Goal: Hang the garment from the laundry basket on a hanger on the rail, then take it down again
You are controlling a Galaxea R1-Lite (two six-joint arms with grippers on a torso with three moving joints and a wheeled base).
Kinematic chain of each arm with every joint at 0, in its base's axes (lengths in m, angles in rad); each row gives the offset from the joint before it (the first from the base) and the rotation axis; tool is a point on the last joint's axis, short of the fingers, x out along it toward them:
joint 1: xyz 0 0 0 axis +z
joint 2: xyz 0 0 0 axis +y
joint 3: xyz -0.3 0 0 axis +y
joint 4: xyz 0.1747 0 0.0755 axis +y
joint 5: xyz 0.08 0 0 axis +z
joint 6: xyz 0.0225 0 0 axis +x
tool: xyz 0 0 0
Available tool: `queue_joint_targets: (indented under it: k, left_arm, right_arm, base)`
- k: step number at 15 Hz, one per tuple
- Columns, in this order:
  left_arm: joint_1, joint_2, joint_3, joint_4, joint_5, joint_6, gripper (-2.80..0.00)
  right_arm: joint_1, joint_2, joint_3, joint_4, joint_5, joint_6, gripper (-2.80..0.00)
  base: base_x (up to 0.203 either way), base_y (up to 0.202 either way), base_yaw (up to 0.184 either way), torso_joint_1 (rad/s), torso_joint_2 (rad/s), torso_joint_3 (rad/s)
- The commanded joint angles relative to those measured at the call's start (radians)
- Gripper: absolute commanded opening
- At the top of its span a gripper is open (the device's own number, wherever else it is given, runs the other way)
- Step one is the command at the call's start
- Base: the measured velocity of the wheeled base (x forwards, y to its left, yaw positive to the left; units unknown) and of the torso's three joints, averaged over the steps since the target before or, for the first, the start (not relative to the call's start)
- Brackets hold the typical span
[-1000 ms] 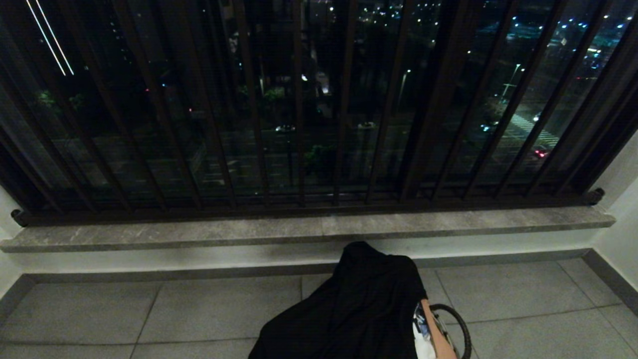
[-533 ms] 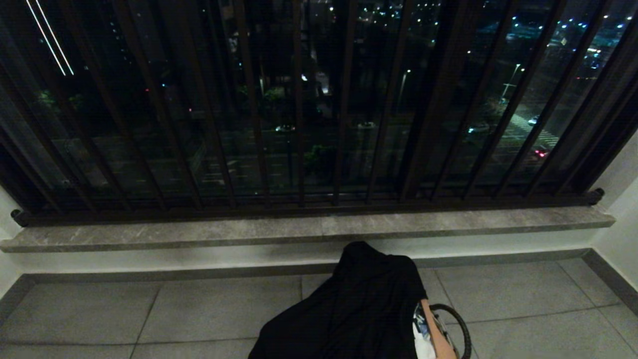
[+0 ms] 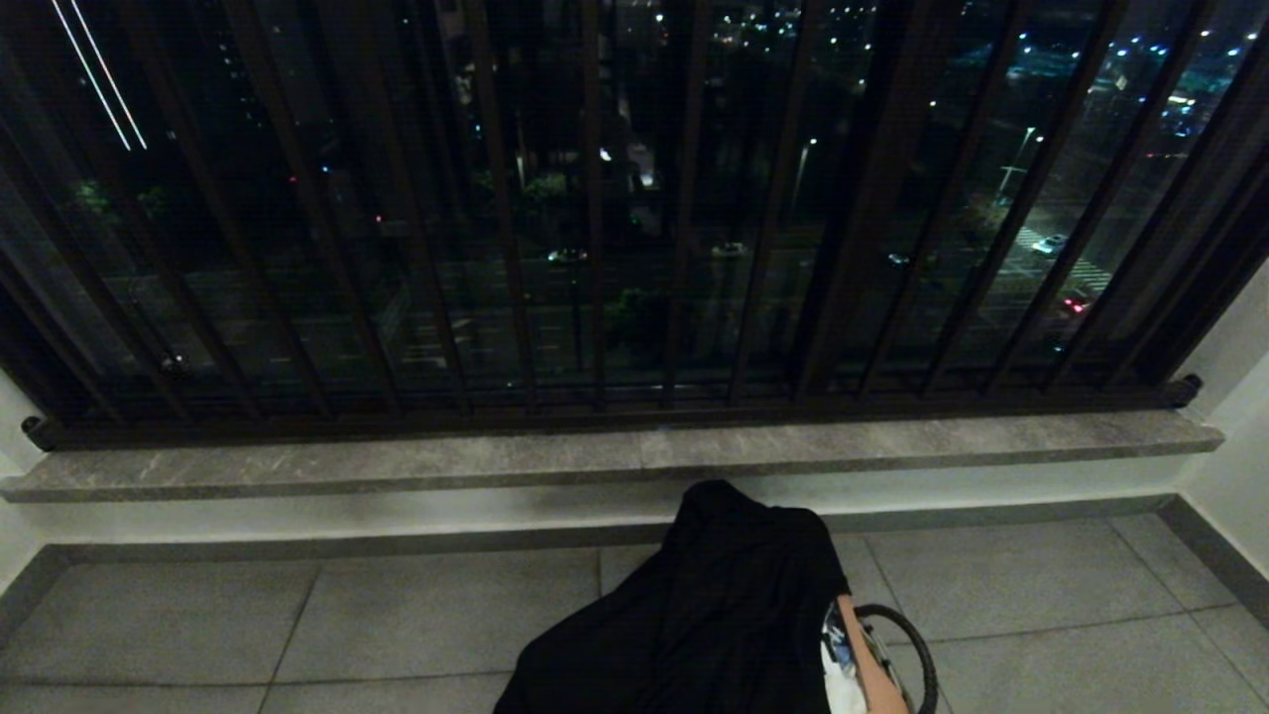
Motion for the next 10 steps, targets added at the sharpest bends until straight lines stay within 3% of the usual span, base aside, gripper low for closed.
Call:
queue_joint_targets:
  k: [1,10]
  left_arm:
    - [0.0,0.0,0.003,-0.001,-0.001,0.0,-2.8]
    - [0.0,0.0,0.002,-0.001,0.001,-0.012,-2.8]
  right_arm:
    - [0.0,0.0,0.0,0.0,0.0,0.0,-2.8]
    - [0.0,0.0,0.0,0.0,0.0,0.0,-2.8]
  base:
    - [0.0,0.0,0.0,0.0,0.0,0.0]
    - [0.0,0.0,0.0,0.0,0.0,0.0]
